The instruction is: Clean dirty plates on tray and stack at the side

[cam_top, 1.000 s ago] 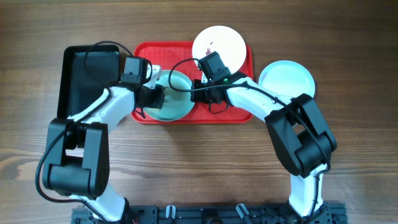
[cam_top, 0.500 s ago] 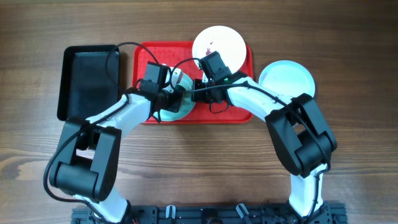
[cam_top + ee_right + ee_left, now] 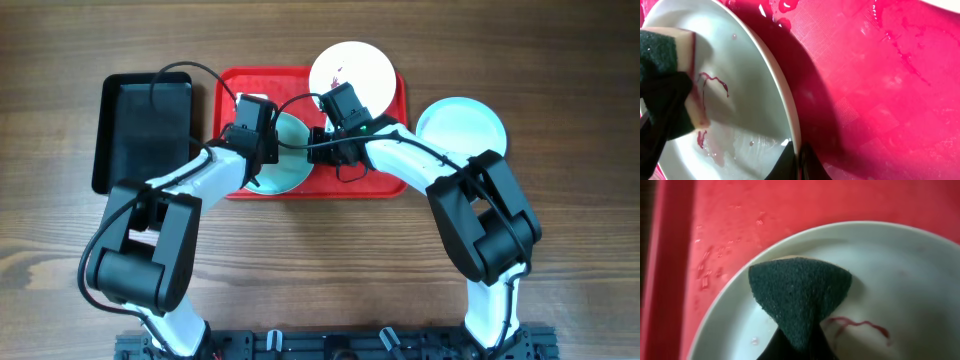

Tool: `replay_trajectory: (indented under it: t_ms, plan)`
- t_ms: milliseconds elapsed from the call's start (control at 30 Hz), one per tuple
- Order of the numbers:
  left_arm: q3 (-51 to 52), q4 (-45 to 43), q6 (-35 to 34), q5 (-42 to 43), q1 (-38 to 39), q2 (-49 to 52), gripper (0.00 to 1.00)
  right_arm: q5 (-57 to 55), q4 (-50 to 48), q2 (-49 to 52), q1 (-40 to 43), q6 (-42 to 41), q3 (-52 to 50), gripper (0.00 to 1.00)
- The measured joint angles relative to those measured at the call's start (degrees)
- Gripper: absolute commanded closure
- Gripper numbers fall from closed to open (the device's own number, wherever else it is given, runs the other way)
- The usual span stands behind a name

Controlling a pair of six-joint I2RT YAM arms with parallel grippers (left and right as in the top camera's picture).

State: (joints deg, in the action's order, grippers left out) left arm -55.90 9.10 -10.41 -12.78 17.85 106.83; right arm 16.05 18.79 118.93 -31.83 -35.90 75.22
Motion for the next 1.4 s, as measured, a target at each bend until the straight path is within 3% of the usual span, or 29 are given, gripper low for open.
replay_trajectory:
  t_ms: [133,233,433,500,700,833,967,1100,1233,1400]
  plan:
    - [-1.05,3.87,2.4,0.63,-0.22,-0.02,0.96,0.0,0.0,0.0,0.0,0.0,0.0,0.96]
    - [-1.66,7.28,6.95,5.68,-0.85,-0.5,0.96,0.0,0.02,0.0,0.0,0.0,0.0,0.96]
    - [-1.55,11.32,16.9,26.71,-1.05,-1.4,0.96,0.0,0.04,0.0,0.0,0.0,0.0,0.96]
    - [-1.09,10.34,17.22,29.24,-0.87,-1.27,0.96,-0.02,0.07,0.02,0.0,0.0,0.0,0.96]
    - [-0.11,1.6,12.44,25.77,-0.85,-0.39,0.96,-0.02,0.07,0.02,0.0,0.0,0.0,0.96]
    - [-0.07,-0.72,6.49,15.76,-1.09,-0.11,0.96,-0.02,0.04,0.02,0.0,0.0,0.0,0.96]
    - [-0.92,4.09,1.64,5.73,-1.88,-0.46,0.96,-0.02,0.02,0.02,0.0,0.0,0.0,0.96]
    - [-2.01,11.65,-0.48,3.34,-2.23,-1.14,0.96,-0.02,0.0,0.0,0.0,0.02,0.0,0.96]
    - [-2.25,15.08,2.91,8.39,-2.84,-1.81,0.96,-0.02,0.0,0.0,0.0,0.02,0.0,0.96]
    - [-1.81,14.8,13.0,25.44,-3.63,-2.01,0.96,-0.02,0.02,0.02,0.0,0.02,0.0,0.96]
